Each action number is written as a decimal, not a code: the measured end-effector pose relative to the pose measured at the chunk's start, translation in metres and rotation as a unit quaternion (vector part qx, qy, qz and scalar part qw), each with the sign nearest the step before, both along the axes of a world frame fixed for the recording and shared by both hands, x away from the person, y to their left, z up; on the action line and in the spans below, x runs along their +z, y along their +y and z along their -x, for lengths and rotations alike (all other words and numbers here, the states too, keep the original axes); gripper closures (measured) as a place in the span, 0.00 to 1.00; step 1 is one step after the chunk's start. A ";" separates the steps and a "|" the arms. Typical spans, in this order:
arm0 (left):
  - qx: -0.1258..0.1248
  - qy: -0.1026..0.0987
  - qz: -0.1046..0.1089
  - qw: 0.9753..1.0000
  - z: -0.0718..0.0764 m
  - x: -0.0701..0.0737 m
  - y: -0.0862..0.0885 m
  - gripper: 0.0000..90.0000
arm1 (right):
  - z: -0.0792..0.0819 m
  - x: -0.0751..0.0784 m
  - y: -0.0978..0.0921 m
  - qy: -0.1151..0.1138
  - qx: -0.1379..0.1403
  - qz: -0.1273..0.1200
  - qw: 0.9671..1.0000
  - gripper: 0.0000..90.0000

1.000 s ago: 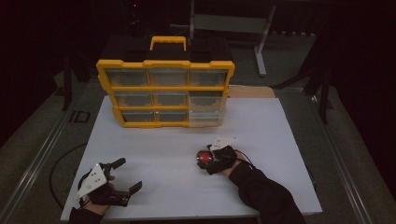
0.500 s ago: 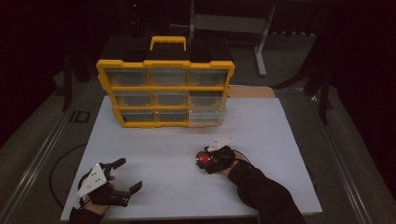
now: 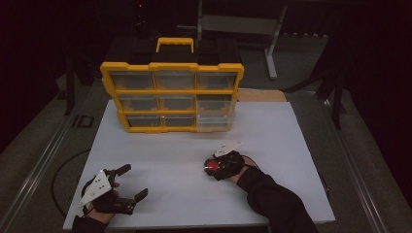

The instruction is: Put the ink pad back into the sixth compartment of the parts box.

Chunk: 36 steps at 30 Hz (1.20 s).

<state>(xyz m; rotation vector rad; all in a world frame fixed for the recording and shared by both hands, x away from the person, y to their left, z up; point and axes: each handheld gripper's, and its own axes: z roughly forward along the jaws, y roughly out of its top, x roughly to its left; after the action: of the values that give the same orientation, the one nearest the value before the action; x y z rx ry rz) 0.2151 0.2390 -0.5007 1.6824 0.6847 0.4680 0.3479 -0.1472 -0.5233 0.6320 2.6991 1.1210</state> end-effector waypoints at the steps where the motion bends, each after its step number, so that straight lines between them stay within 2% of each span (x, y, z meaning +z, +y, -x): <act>1: 0.000 0.000 0.000 1.000 0.000 0.000 0.000 0.00 | 0.001 0.001 -0.001 -0.001 0.001 0.000 1.000 0.34; 16: -0.002 0.002 -0.003 1.000 0.000 -0.001 -0.001 0.00 | 0.014 0.026 -0.017 -0.003 0.007 0.008 1.000 0.34; 21: -0.002 0.002 -0.004 1.000 0.000 0.000 -0.001 0.00 | 0.019 0.040 -0.018 -0.009 0.020 0.018 1.000 0.34; 27: -0.002 0.004 -0.003 1.000 -0.001 -0.001 -0.001 0.00 | 0.023 0.054 -0.018 -0.003 0.028 0.028 0.999 0.34; 36: -0.001 0.005 -0.003 1.000 -0.001 -0.001 -0.001 0.00 | 0.025 0.075 -0.024 -0.006 0.034 0.027 0.999 0.34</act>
<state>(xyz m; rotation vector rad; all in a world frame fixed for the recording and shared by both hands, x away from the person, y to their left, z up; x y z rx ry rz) 0.2163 0.2377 -0.5016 1.6924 0.6889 0.4623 0.3228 -0.1709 -0.4480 0.5264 2.7492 1.0587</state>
